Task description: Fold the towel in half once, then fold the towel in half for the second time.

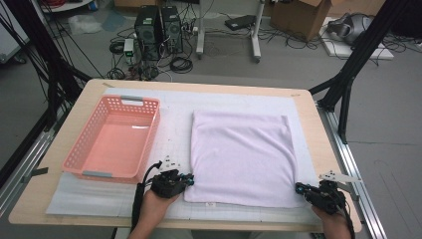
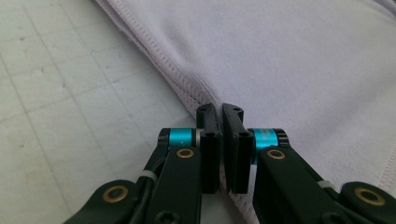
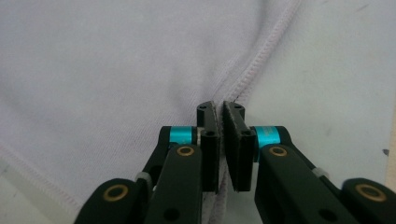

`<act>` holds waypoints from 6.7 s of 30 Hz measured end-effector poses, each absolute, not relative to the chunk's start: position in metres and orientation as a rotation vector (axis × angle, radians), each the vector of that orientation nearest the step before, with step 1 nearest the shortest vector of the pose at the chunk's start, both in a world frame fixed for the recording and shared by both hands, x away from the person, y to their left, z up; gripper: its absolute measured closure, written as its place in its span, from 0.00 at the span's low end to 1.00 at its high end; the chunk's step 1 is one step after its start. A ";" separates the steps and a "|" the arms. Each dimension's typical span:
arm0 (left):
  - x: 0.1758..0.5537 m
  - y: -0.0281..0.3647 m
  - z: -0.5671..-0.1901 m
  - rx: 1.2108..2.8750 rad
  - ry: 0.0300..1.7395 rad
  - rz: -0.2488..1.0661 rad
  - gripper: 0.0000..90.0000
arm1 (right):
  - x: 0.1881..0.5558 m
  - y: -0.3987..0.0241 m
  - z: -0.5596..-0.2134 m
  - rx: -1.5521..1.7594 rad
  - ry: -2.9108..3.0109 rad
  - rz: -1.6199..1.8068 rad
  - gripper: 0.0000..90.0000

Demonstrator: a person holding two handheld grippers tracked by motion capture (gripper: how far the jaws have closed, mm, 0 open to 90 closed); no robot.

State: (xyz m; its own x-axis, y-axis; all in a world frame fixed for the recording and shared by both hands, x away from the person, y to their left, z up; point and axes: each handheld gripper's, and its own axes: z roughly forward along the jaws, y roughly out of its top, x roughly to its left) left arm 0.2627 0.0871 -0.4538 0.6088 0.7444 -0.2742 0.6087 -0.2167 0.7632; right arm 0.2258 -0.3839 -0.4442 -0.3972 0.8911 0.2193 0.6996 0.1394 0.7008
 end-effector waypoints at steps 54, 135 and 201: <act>0.413 0.077 -0.433 1.762 1.065 0.383 0.52 | 0.371 -0.405 -0.419 1.443 2.094 1.194 0.55; 0.371 0.092 -0.427 1.624 0.897 0.358 0.20 | 0.340 -0.404 -0.405 1.276 2.098 1.273 0.21; 0.403 0.081 -0.428 1.699 1.183 0.322 0.95 | 0.386 -0.396 -0.414 1.549 1.952 1.217 0.98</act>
State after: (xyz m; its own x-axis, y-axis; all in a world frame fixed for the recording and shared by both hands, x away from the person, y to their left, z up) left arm 0.4026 0.0812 -0.4279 0.4860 0.8203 -0.3017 0.5537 -0.0219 0.8324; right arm 0.3860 -0.3956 -0.4138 -0.3297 0.9180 0.2202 0.6020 0.0248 0.7981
